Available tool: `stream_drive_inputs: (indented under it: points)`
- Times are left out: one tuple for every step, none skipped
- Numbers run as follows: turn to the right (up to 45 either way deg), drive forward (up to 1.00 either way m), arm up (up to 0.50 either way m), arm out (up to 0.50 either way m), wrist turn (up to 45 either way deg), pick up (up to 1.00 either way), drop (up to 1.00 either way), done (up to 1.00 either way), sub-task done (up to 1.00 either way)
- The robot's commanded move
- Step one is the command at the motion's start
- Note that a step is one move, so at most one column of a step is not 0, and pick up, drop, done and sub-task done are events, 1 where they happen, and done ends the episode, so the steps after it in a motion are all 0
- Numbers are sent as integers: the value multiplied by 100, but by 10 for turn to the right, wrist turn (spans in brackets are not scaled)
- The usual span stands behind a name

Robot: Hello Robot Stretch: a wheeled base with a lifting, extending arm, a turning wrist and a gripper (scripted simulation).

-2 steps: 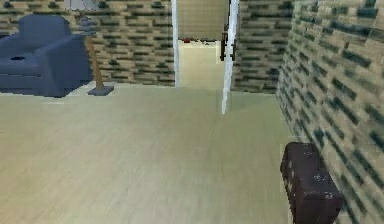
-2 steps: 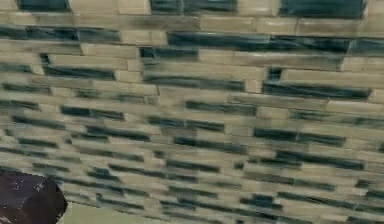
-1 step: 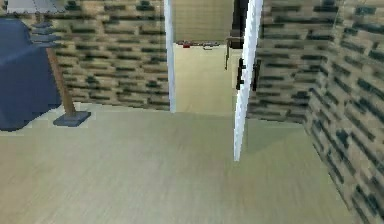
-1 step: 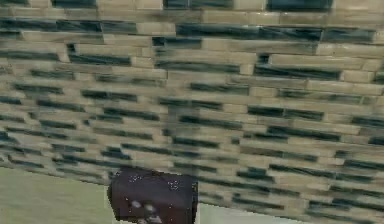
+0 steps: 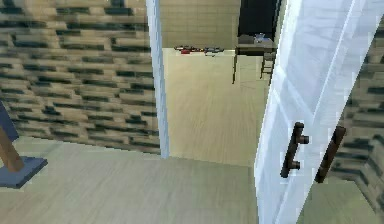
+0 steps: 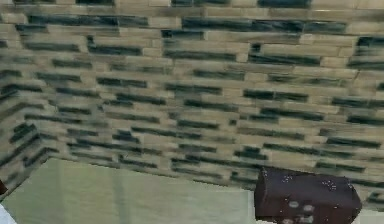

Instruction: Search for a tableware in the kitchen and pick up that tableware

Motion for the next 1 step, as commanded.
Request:
stream_drive_inputs:
  points:
    - [-90, 0, 0, 0, 0, 0, 0, 0, 0]
